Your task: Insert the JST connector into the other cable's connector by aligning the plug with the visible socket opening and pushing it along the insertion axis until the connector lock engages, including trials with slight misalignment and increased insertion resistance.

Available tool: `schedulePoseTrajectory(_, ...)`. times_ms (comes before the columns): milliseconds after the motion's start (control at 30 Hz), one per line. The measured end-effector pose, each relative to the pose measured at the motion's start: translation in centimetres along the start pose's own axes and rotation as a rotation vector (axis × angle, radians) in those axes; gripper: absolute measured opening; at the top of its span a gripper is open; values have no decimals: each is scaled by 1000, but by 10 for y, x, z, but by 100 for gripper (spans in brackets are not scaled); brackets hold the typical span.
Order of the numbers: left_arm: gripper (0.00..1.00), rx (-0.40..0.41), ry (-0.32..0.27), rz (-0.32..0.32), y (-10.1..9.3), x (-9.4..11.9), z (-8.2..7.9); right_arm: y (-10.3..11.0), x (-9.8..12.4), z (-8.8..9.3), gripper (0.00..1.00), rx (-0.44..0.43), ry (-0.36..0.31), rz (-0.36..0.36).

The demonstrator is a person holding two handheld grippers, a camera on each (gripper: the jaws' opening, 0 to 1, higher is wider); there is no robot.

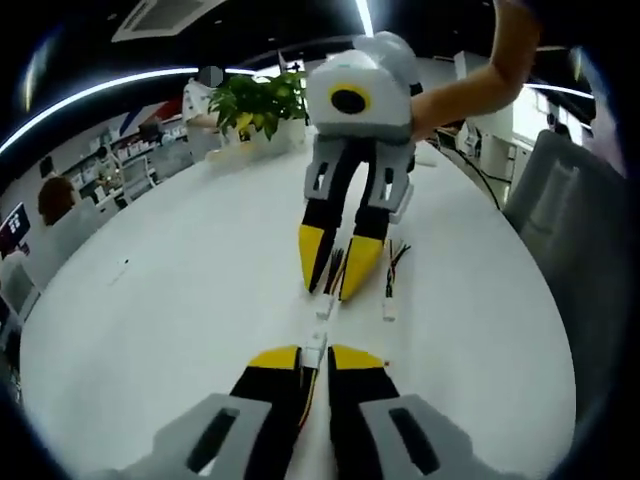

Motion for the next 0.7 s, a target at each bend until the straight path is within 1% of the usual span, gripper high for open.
schedulePoseTrajectory(133, 2, 4, -1, 7, 1, 1, 3, 1, -1, 0, 12, 4, 3, 3)
schedulePoseTrajectory(500, 1, 6, -18, 20, 3, -1, 3, 1, -2, 1, 9, 14, 10, -7)
schedulePoseTrajectory(700, 1, -2, -13, 28, 2, -2, 4, 0, -4, 1, 6, 14, 5, -16)
Point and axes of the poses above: the point that each gripper's makers call its tool centre point, and the gripper's own axes: x roughly backward along the fingers, y roughly to its left, z roughly out of its underside, the point moved 3 cm from there along x, roughly backward along the fingers, and after that the axes turned 10 degrees about -x, right-handed, at the moved point
